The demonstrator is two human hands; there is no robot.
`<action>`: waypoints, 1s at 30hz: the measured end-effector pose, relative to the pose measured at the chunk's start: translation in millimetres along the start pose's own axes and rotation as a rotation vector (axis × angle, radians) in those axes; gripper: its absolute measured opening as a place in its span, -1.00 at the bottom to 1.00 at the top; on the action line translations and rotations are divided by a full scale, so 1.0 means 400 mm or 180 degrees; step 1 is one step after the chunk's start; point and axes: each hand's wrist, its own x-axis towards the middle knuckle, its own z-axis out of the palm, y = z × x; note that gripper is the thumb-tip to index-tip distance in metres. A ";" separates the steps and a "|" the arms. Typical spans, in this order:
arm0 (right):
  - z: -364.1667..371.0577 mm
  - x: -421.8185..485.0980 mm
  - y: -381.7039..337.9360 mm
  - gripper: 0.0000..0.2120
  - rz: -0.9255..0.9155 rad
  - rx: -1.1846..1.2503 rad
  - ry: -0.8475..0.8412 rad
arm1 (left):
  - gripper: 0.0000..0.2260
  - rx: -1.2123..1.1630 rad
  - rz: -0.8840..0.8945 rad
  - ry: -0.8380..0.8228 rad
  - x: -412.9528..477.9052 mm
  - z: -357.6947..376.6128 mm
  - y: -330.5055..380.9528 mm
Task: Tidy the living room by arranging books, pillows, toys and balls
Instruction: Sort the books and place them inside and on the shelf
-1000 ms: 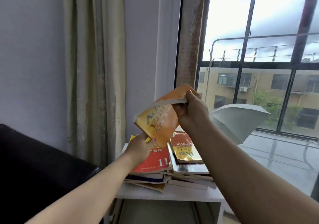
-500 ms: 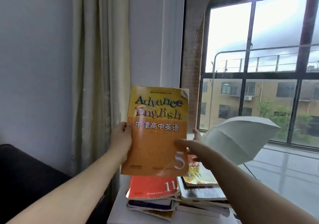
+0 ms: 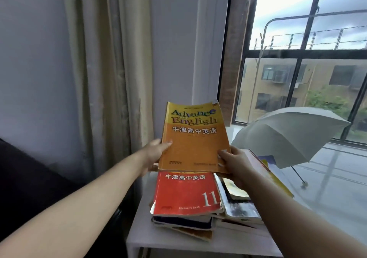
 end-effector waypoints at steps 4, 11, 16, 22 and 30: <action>0.000 0.072 0.131 -0.92 0.0709 -0.2006 0.0238 | -0.84 0.1227 -0.0596 -0.0204 0.044 0.030 -0.153; 0.006 0.112 0.150 -0.77 0.0946 -0.2966 0.0181 | -0.63 0.0617 -0.0391 0.0500 0.123 -0.001 -0.225; -0.005 0.133 0.168 -0.74 0.0921 -0.3157 0.0101 | -0.78 -0.1056 -0.0716 0.0308 0.138 -0.011 -0.246; -0.004 0.133 0.167 -0.72 0.0825 -0.3321 -0.0020 | -0.82 -0.0329 -0.0490 -0.0109 0.147 0.002 -0.241; -0.070 0.072 0.158 -0.87 0.1320 -0.0351 0.0194 | -0.80 -0.1210 -0.0949 0.0245 0.161 -0.021 -0.267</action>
